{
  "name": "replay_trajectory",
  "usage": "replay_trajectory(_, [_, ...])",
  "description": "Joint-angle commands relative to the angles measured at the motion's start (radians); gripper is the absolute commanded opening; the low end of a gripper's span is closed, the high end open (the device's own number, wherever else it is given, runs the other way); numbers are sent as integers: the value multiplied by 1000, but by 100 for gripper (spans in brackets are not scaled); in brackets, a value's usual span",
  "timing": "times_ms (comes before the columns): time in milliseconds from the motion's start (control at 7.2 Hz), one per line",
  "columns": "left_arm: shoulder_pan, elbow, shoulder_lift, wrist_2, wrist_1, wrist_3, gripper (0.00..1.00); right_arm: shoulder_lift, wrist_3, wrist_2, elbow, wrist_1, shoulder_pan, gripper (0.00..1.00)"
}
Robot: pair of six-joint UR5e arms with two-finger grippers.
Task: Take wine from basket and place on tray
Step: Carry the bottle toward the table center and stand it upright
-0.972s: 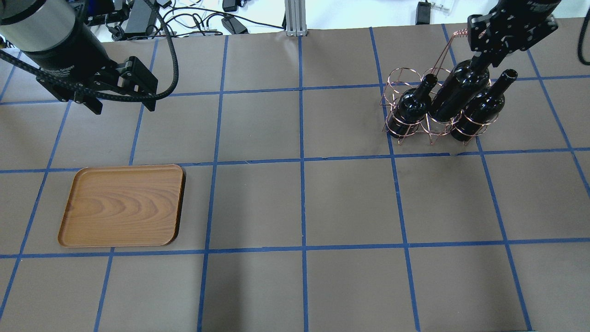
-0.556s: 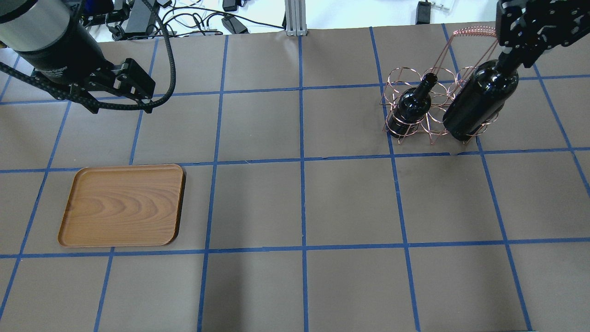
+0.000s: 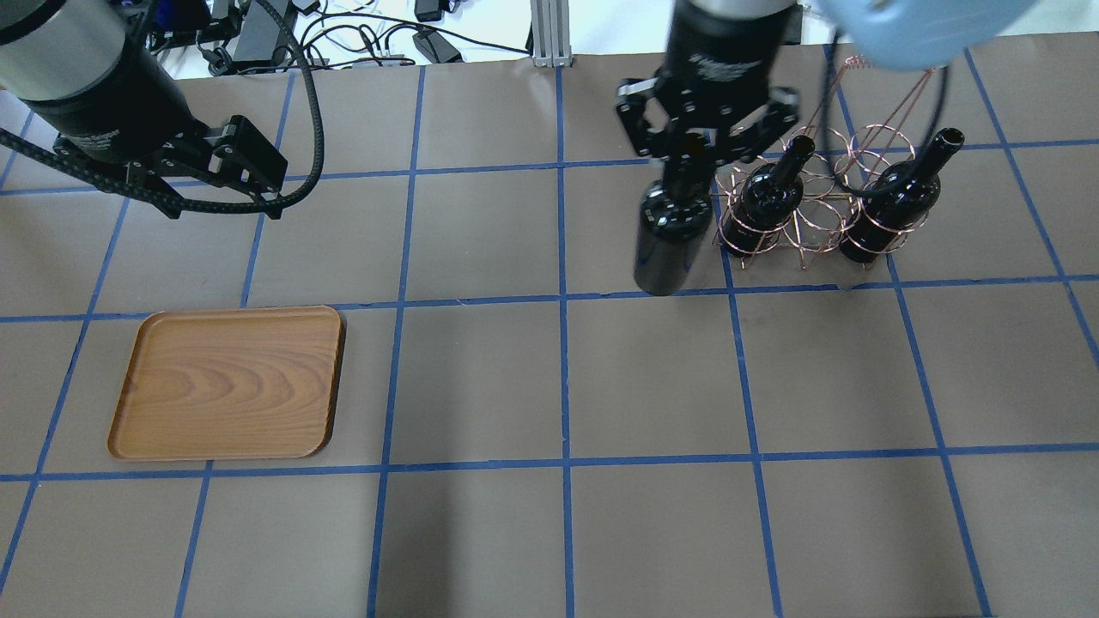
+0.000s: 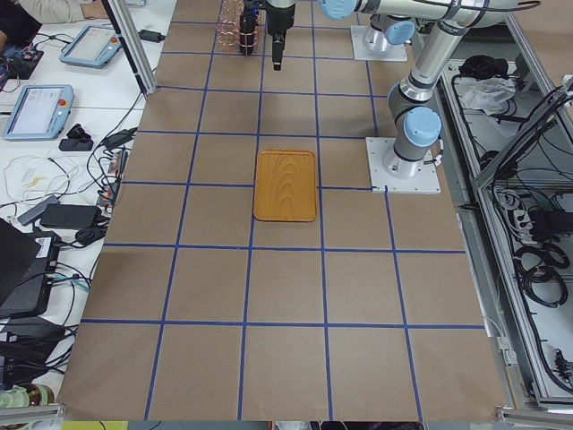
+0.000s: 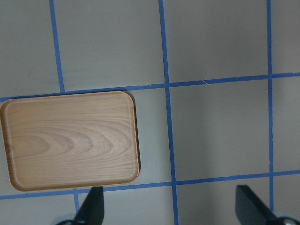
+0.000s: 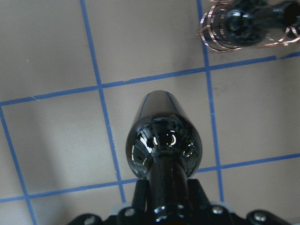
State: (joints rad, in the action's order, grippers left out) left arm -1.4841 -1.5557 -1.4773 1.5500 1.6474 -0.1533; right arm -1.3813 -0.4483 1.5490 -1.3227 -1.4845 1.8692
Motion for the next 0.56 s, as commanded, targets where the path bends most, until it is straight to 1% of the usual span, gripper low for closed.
replay_trajectory(0, [-2,0,6,-4,2,0,100,164,-124,-3,-7,-202,139,0])
replay_trajectory(278, [-2,2,9,-4,2,0,100,168,-147,-27,-30,-207,149,0])
replay_trajectory(417, [-2,0,5,-7,0,0,100,165,-150,-29,-65,-253,153,0])
